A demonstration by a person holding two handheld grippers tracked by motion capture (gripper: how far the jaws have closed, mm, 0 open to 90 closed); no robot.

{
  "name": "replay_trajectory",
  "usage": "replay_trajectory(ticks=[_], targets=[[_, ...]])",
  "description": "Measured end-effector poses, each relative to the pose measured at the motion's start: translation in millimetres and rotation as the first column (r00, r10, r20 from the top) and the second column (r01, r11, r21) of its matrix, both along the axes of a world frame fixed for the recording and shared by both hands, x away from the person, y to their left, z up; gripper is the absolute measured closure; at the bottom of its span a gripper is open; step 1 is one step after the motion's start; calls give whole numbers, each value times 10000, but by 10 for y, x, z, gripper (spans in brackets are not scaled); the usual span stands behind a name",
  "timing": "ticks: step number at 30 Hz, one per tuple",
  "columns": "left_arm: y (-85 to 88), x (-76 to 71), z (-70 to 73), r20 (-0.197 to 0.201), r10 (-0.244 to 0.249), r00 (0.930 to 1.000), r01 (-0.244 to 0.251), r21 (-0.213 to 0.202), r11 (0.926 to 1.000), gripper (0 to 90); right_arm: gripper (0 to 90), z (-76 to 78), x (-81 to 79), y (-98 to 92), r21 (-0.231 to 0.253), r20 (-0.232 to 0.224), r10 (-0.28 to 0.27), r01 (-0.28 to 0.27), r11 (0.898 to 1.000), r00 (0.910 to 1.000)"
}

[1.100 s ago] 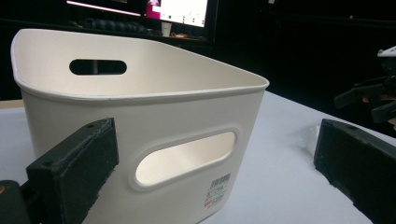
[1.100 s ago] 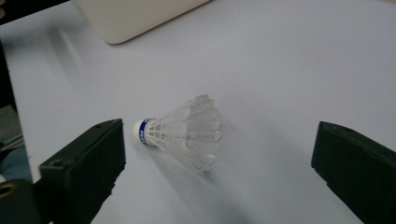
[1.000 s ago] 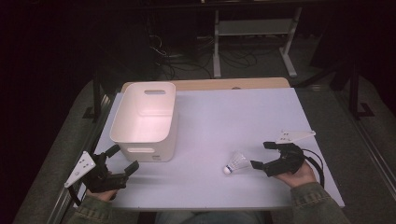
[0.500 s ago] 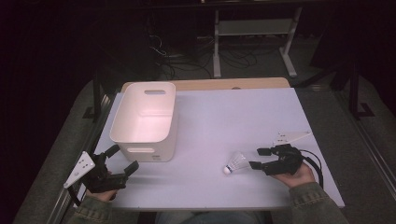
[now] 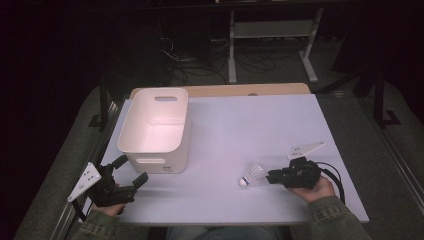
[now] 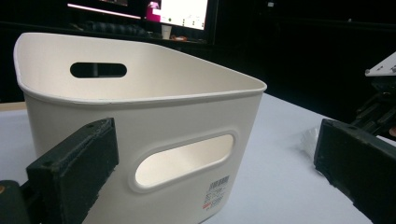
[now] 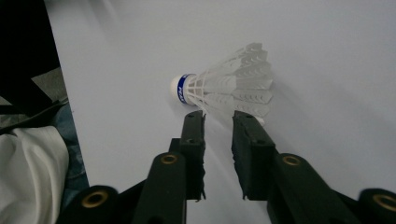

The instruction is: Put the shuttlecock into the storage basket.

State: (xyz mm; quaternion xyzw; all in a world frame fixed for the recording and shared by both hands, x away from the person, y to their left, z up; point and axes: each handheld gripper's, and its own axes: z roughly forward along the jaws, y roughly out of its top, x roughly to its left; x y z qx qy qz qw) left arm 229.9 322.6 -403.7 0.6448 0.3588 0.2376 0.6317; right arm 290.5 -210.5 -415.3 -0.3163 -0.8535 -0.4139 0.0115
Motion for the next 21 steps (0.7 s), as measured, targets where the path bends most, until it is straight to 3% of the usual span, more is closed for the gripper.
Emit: replay_trajectory(ticks=[6, 16, 21], targets=[[-2, -1, 1, 2, -2, 10000, 2, -13, 10000, 0, 838, -50, 7, 18, -277, -255, 61, -68, 9996, 9997], [0, 0, 0, -9, -17, 10000, 17, -7, 10000, 0, 879, -146, 42, 80, -801, -627, 33, -84, 9968, 9980], [-2, -2, 3, 61, -79, 9999, 80, -97, 9999, 0, 884, -184, 61, 99, -1060, -598, -34, -30, 9944, 9982]])
